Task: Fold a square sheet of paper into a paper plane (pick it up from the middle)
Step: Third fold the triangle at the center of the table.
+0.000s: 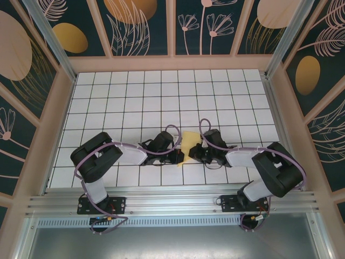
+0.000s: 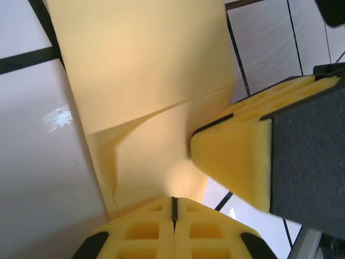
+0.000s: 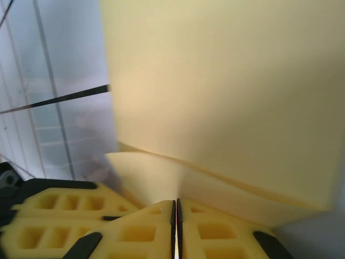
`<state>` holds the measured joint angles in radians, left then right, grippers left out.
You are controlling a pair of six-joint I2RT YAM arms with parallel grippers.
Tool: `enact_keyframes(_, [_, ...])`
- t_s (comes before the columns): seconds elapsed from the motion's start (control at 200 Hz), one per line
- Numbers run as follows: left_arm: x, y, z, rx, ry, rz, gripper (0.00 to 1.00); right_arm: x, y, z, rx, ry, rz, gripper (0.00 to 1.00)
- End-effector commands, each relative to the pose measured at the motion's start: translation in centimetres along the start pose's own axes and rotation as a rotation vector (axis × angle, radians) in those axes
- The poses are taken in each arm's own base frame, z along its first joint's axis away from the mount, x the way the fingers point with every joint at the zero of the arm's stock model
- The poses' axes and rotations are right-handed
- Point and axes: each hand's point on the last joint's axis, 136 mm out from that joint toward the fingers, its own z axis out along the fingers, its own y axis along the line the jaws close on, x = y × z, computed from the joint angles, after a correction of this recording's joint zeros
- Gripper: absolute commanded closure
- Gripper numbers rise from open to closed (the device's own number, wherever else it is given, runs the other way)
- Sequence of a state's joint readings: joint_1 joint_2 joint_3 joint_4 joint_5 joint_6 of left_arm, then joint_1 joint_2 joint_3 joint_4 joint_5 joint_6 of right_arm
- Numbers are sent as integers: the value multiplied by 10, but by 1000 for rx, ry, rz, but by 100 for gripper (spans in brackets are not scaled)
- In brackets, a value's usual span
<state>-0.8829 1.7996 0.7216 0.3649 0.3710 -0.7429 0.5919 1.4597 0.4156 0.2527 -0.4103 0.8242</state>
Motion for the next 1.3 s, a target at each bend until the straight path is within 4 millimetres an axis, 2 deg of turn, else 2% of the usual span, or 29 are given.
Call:
enact_keyframes(0.0, [30, 46, -1, -185, 88, -28, 100, -5, -18, -5, 46, -27, 20, 87])
enact_keyframes(0.055, [32, 48, -1, -191, 93, -29, 100, -5, -18, -7, 49, -29, 10, 87])
enact_keyframes(0.1, [34, 50, -1, -194, 96, -30, 100, -15, -25, -12, 58, -56, 33, 87])
enact_keyframes(0.305, [37, 52, -2, -194, 101, -35, 100, -27, -46, -22, 69, -88, 84, 86])
enact_keyframes(0.435, [38, 53, -3, -195, 102, -32, 100, -34, -52, -32, 52, -107, 103, 86])
enact_keyframes(0.525, [38, 52, -2, -189, 103, -33, 100, -38, -44, -40, 21, -120, 94, 86])
enact_keyframes(0.701, [35, 47, -3, -176, 95, -32, 100, -35, -10, -50, -76, -122, 37, 84])
enact_keyframes(0.796, [34, 46, -3, -171, 95, -31, 100, -26, 5, -43, -98, -96, 11, 84])
enact_keyframes(1.011, [30, 41, -4, -161, 90, -24, 100, -15, 23, -9, -83, -18, -35, 84])
enact_keyframes(1.156, [30, 40, -4, -162, 91, -20, 100, -19, 14, 6, -43, -8, -25, 85])
enact_keyframes(1.291, [27, 38, -4, -163, 91, -11, 100, -13, -16, 18, 78, 31, -3, 86])
